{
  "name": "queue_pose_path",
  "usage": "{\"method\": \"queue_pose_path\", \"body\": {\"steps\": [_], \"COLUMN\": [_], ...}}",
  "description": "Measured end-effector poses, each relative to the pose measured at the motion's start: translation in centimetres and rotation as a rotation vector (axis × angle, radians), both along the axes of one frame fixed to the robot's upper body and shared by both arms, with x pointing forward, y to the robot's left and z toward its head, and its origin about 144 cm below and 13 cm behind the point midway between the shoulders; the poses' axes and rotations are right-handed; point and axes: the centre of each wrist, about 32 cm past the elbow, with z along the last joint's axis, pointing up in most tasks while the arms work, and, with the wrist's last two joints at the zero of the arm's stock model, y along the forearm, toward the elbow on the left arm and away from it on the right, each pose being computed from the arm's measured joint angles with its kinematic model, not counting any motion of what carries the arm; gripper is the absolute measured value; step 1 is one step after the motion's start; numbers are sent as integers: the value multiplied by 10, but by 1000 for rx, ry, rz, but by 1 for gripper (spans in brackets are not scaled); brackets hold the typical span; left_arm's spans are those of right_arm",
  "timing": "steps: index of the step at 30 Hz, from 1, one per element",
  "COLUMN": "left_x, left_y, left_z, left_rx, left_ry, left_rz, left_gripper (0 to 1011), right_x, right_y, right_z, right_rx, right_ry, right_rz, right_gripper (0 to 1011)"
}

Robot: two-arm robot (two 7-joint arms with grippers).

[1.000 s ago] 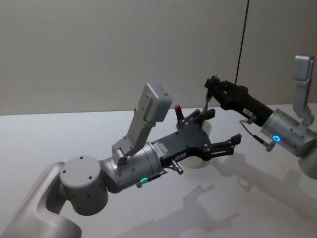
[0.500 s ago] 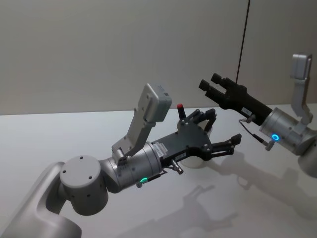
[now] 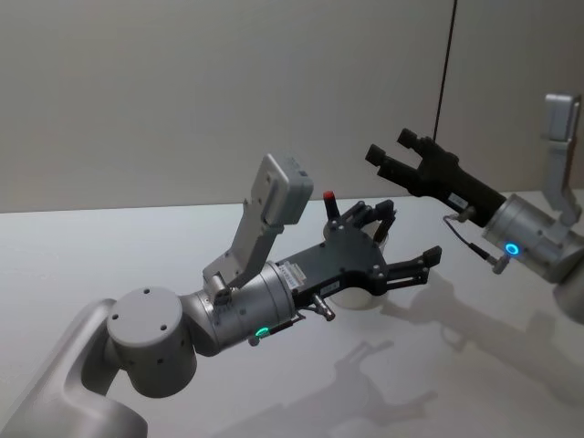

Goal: Place the pen into the pen holder.

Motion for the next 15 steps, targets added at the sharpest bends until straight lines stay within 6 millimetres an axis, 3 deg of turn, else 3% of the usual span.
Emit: {"method": "queue_pose_path", "body": {"steps": [15], "left_x": [0], "left_y": [0], "left_z": [0], "left_rx": [0], "left_ry": [0], "left_rz": [0], "left_gripper": [1003], "right_x": [-10], "right_y": [-6], "right_z": [5], "right_rx": [11], "right_ry": [5], "right_rz": [-13], "right_gripper": [1002]}}
